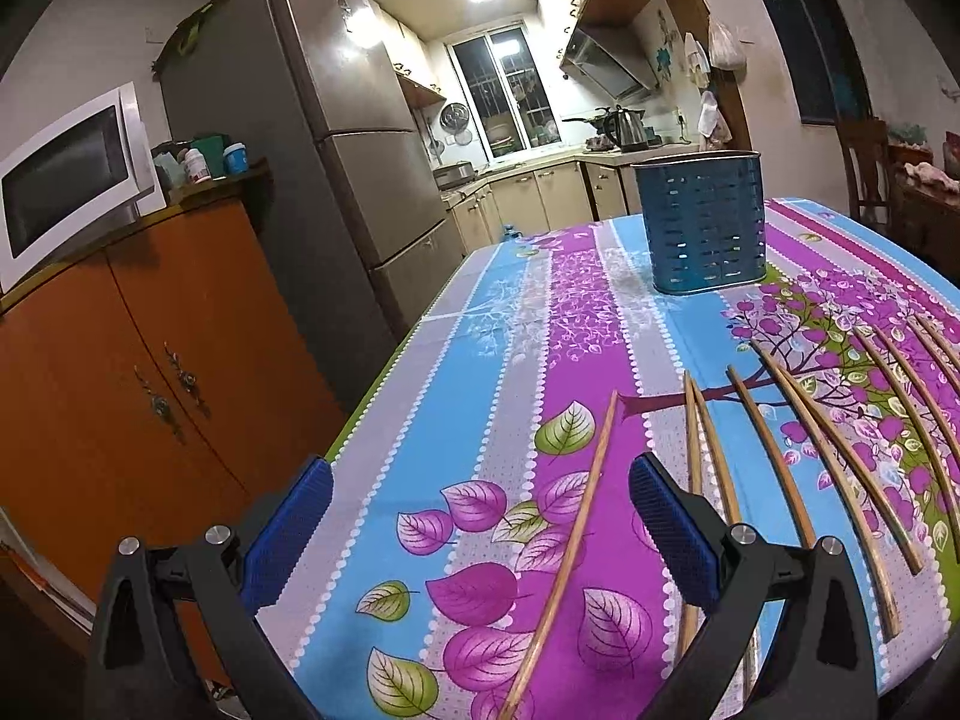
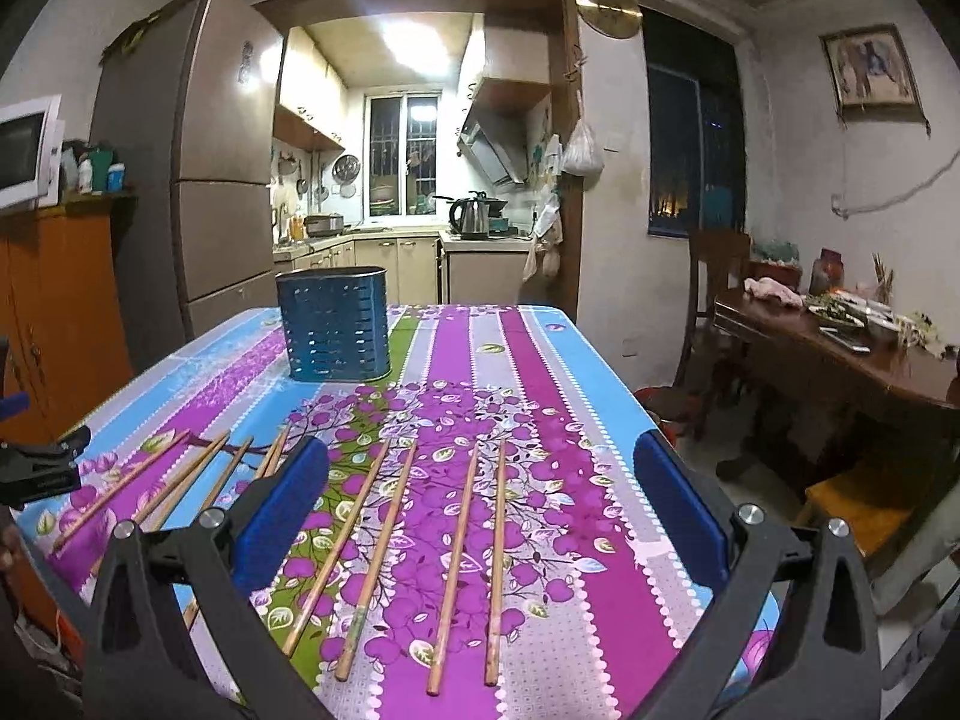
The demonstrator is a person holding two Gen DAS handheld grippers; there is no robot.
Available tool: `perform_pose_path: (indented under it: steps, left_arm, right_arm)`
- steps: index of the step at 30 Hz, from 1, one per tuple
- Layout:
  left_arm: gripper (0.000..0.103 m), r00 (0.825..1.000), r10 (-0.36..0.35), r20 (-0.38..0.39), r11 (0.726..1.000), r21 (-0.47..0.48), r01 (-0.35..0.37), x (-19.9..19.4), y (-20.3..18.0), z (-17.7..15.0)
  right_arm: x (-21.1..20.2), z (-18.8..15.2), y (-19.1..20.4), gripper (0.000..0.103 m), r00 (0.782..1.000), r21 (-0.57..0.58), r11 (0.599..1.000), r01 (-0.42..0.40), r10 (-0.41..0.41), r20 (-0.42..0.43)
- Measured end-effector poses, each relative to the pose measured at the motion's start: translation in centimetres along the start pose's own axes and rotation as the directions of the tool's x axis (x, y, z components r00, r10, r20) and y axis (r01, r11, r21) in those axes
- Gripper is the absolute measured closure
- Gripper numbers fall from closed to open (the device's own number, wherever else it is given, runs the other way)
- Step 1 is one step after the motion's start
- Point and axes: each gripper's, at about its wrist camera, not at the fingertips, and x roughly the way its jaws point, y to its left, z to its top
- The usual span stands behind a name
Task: Organize utensils
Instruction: 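Move both grippers over the loose wooden chopsticks on the tablecloth, then close the left gripper on one chopstick while the right gripper grasps another chopstick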
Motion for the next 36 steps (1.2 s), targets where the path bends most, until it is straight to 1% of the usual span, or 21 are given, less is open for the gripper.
perform_pose_path:
  steps: [14, 22, 24, 28, 30, 33, 35, 36]
  left_arm:
    - [0.004, 1.000, -0.003, -0.004, 1.000, 0.002, 0.003, -0.1, 0.1, 0.0]
    - [0.004, 1.000, -0.003, -0.011, 1.000, 0.001, 0.003, 0.0, 0.3, -0.2]
    - [0.004, 0.999, -0.026, -0.023, 1.000, 0.007, 0.026, 0.1, 0.4, -0.7]
    - [0.004, 0.998, -0.037, -0.059, 0.999, -0.026, 0.035, 0.7, 1.6, -1.7]
    - [0.004, 0.997, -0.054, -0.063, 0.998, -0.042, 0.051, 0.7, 2.4, -2.2]
    - [0.004, 0.991, -0.118, -0.060, 0.991, -0.076, 0.113, 0.2, 3.9, -3.4]
    - [0.004, 0.980, -0.180, -0.081, 0.983, -0.058, 0.176, 0.2, 4.8, -4.7]
    - [0.006, 0.977, -0.193, -0.090, 0.981, -0.041, 0.190, 0.2, 5.0, -5.3]
  right_arm:
    - [-0.7, -0.1, 1.0, 0.005, 1.000, -0.071, 0.997, 0.022, -0.021, 0.008]
    - [-0.5, -0.8, 1.3, 0.005, 0.999, -0.110, 0.993, 0.039, -0.040, -0.008]
    - [-0.5, -1.2, 1.3, 0.005, 0.999, -0.130, 0.991, 0.042, -0.045, -0.022]
    - [-0.1, -2.1, 0.9, 0.005, 0.996, -0.141, 0.988, 0.058, -0.066, -0.054]
    - [0.2, -2.5, 0.7, 0.005, 0.995, -0.132, 0.989, 0.059, -0.069, -0.074]
    - [0.2, -2.9, 0.4, 0.005, 0.993, -0.139, 0.988, 0.060, -0.073, -0.090]
    - [0.0, -3.2, 0.4, 0.005, 0.992, -0.162, 0.984, 0.076, -0.091, -0.087]
    - [0.0, -3.4, 0.4, 0.005, 0.991, -0.173, 0.981, 0.084, -0.101, -0.090]
